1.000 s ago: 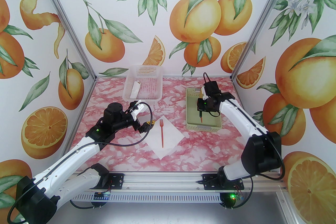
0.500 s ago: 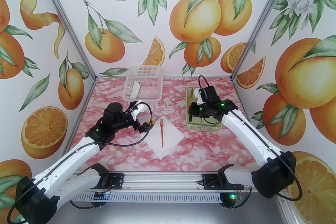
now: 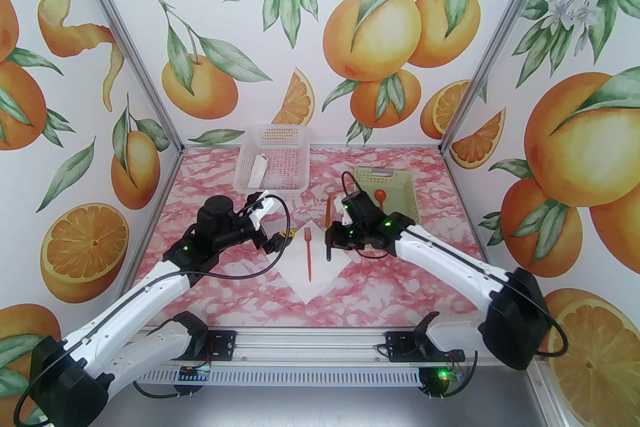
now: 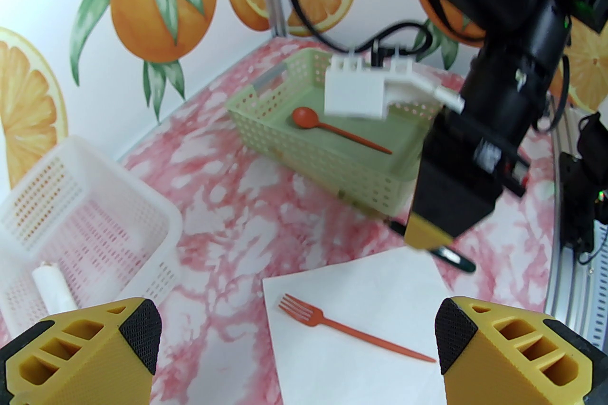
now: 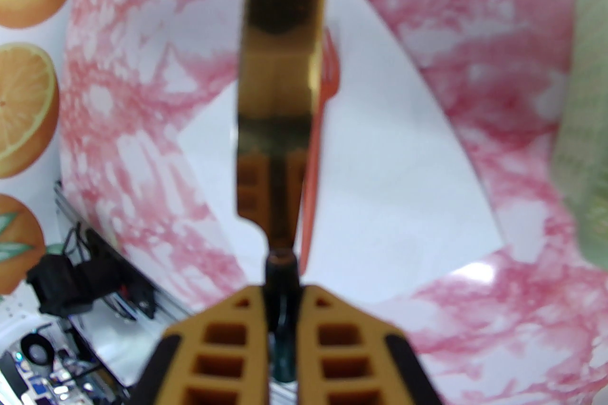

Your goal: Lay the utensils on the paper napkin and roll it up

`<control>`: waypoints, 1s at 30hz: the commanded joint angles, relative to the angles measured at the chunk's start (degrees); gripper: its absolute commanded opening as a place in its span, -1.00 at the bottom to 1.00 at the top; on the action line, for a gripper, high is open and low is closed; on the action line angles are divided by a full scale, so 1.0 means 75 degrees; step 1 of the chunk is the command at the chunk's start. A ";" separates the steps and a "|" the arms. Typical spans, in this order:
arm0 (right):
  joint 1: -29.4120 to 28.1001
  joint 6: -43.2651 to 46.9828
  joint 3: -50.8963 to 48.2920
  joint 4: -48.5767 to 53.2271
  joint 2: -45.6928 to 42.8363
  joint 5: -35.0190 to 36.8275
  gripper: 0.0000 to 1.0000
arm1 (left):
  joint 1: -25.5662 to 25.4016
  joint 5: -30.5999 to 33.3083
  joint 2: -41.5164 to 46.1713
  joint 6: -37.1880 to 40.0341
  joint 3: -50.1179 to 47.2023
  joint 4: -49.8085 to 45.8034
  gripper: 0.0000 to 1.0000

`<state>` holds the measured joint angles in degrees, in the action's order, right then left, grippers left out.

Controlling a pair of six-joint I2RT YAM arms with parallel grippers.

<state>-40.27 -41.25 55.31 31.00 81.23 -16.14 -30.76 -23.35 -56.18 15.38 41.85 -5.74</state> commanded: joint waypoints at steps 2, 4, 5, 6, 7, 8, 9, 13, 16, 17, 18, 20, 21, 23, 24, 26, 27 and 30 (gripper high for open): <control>-0.0296 -0.0423 -0.0172 -0.0781 0.0492 0.0030 -0.77 | -0.0023 -0.0031 0.0132 0.0039 0.0035 0.0194 1.00; -0.0386 -0.0481 -0.0158 -0.0893 0.0715 0.0065 -0.77 | -0.0023 -0.0027 0.0132 0.0036 0.0035 0.0202 1.00; -0.0426 -0.0499 -0.0151 -0.0941 0.0808 0.0056 -0.77 | -0.0023 -0.0027 0.0132 0.0036 0.0038 0.0202 1.00; -0.0451 -0.0511 -0.0152 -0.0986 0.0948 0.0034 -0.77 | -0.0023 -0.0034 0.0141 0.0042 0.0036 0.0202 1.00; -0.0493 -0.0523 -0.0129 -0.1014 0.1080 0.0003 -0.77 | -0.0023 -0.0029 0.0143 0.0037 0.0034 0.0193 1.00; -0.0521 -0.0523 -0.0122 -0.1025 0.1185 0.0012 -0.77 | -0.0022 -0.0027 0.0149 0.0036 0.0040 0.0201 1.00; -0.0569 -0.0525 -0.0112 -0.1046 0.1298 0.0019 -0.77 | -0.0023 -0.0035 0.0155 0.0036 0.0034 0.0190 1.00; -0.0646 -0.0524 -0.0118 -0.1126 0.1651 0.0100 -0.77 | -0.0028 -0.0019 0.0167 0.0044 0.0034 0.0185 1.00; -0.0654 -0.0523 -0.0110 -0.1181 0.1872 0.0169 -0.76 | -0.0017 -0.0029 0.0167 0.0037 0.0044 0.0190 1.00; -0.0657 -0.0523 -0.0099 -0.1180 0.1933 0.0164 -0.76 | -0.0030 -0.0027 0.0176 0.0037 0.0029 0.0181 1.00; -0.0660 -0.0532 -0.0103 -0.1212 0.2007 0.0149 -0.76 | -0.0017 -0.0027 0.0178 0.0036 0.0034 0.0181 1.00; -0.0661 -0.0557 -0.0108 -0.1273 0.2106 0.0131 -0.77 | -0.0028 -0.0027 0.0179 0.0051 0.0037 0.0179 1.00; -0.0655 -0.0570 -0.0120 -0.1295 0.2157 0.0113 -0.77 | -0.0023 -0.0037 0.0179 0.0048 0.0037 0.0177 1.00; -0.0662 -0.0581 -0.0110 -0.1266 0.2211 0.0141 -0.76 | -0.0022 -0.0018 0.0179 0.0047 0.0034 0.0169 1.00; -0.0655 -0.0570 -0.0118 -0.1240 0.2233 0.0176 -0.76 | -0.0023 -0.0022 0.0184 0.0054 0.0037 0.0167 1.00; -0.0662 -0.0570 -0.0126 -0.1196 0.2258 0.0240 -0.75 | -0.0022 -0.0027 0.0190 0.0048 0.0034 0.0161 1.00; -0.0667 -0.0570 -0.0143 -0.1186 0.2282 0.0254 -0.75 | -0.0023 -0.0017 0.0190 0.0050 0.0028 0.0167 1.00; -0.0655 -0.0570 -0.0144 -0.1191 0.2351 0.0254 -0.75 | -0.0023 -0.0033 0.0192 0.0048 0.0035 0.0167 1.00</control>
<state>-44.93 -45.10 54.59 23.24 97.73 -15.46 -30.76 -23.33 -55.75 15.38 41.85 -5.78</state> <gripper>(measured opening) 0.123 0.999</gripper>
